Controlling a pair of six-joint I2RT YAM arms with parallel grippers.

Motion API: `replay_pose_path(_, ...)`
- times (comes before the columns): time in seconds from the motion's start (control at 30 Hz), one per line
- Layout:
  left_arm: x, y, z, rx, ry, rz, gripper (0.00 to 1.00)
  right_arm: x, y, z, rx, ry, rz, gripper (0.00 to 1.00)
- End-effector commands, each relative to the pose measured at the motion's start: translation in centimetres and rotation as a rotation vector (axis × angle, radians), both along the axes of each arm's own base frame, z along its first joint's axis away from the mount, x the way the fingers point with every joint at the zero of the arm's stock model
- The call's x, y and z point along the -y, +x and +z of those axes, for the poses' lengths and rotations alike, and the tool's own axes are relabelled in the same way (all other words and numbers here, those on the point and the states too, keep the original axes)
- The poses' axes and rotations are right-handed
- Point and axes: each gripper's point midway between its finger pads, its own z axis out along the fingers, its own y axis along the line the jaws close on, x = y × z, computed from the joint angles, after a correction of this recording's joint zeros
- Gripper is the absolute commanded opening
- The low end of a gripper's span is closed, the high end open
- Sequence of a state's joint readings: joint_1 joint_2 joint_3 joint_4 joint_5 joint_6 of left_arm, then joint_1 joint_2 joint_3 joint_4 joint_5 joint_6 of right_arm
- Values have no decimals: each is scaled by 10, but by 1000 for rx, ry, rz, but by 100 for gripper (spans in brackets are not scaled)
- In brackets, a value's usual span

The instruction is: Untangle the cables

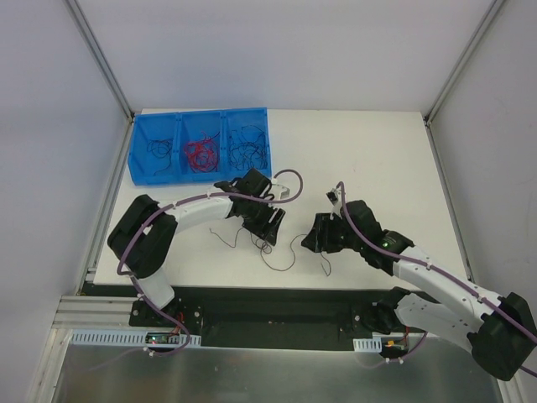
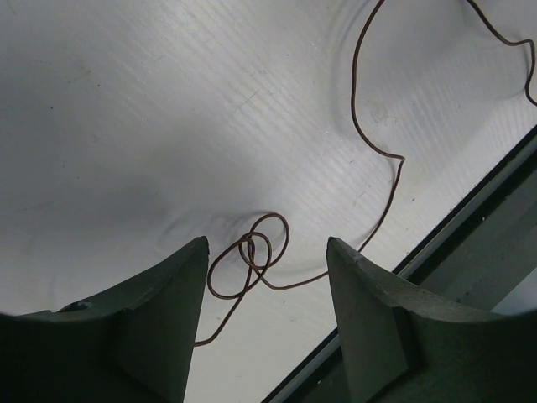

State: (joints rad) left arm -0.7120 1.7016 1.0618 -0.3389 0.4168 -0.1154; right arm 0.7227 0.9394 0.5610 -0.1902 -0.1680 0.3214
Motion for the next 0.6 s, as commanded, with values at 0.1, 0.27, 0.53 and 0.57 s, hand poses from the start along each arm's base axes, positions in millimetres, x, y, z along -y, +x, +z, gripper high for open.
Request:
replay_pose_path(0.1,-14,-2,-13,-5,72,9,57,-1,4,7,33,23,-9,51)
replay_pose_path(0.27,-13,-14,-15,-57,47,-9,45,0,2,5,29,25,-14,51)
replay_pose_path(0.53,-23,-15,-17,-41,67,10,49,0,2,6,29,28,-16,50)
replay_pose_path(0.57,-24,-17,-18,-51,68,14,49,0,2,5,28,27,-16,50)
